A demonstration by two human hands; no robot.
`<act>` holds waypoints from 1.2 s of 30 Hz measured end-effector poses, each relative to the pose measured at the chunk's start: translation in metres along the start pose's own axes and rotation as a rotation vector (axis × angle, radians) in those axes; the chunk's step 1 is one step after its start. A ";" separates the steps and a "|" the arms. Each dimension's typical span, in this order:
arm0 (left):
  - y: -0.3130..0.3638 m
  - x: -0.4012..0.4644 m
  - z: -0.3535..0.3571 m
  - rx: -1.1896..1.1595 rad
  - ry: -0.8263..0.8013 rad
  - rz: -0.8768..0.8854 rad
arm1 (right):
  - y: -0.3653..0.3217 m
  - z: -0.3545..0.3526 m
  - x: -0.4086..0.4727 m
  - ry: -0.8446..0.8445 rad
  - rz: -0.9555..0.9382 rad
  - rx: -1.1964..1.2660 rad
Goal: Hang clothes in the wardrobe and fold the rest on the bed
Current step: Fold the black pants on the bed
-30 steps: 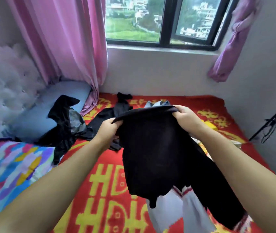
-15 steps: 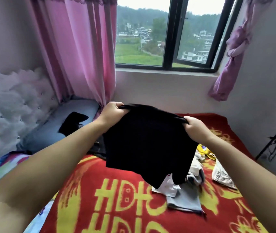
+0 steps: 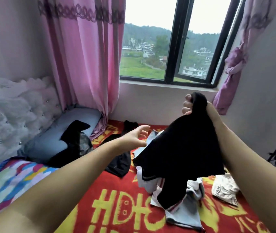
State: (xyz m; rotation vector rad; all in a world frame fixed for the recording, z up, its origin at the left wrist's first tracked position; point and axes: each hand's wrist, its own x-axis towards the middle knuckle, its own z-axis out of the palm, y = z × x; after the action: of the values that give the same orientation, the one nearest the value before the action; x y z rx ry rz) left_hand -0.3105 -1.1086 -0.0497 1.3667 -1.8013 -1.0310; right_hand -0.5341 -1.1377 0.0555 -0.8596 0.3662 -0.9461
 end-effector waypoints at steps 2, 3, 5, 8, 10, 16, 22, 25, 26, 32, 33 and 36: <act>-0.019 0.003 0.019 0.345 -0.213 -0.033 | -0.011 0.015 -0.006 -0.136 0.067 0.005; -0.030 0.005 0.029 0.474 -0.305 -0.073 | -0.015 0.021 -0.009 -0.162 0.085 -0.002; -0.048 0.002 0.051 0.606 -0.415 -0.133 | -0.023 0.029 -0.015 -0.280 0.164 0.070; -0.056 0.002 0.090 0.326 -0.392 -0.022 | -0.039 0.028 -0.019 -0.356 0.207 0.109; -0.052 0.004 0.099 0.134 -0.293 0.026 | -0.047 0.019 -0.023 -0.228 0.123 -0.191; -0.021 0.034 0.047 -0.370 0.135 0.058 | -0.032 -0.060 -0.046 0.181 0.243 -1.086; 0.038 0.038 0.026 0.129 0.039 0.090 | 0.013 -0.070 -0.039 -0.084 0.622 -1.449; 0.056 0.032 0.037 0.340 0.062 0.145 | 0.055 -0.057 -0.024 -0.093 0.342 -1.529; 0.058 0.029 0.038 0.349 0.070 0.164 | 0.067 -0.054 -0.018 -0.056 0.237 -1.556; 0.047 0.007 -0.001 0.140 -0.027 0.001 | 0.078 -0.046 -0.001 0.119 -0.061 -1.469; 0.042 0.002 -0.006 0.060 -0.084 -0.042 | 0.076 -0.046 0.000 0.154 -0.109 -1.459; 0.014 -0.013 -0.007 -0.073 -0.148 -0.120 | 0.072 -0.047 0.001 0.290 -0.230 -1.286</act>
State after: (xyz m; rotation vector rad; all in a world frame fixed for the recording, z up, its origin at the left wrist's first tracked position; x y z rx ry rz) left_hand -0.3075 -1.0953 -0.0339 1.3997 -1.7849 -1.2784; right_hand -0.5230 -1.1395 -0.0298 -1.9578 1.2108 -1.0050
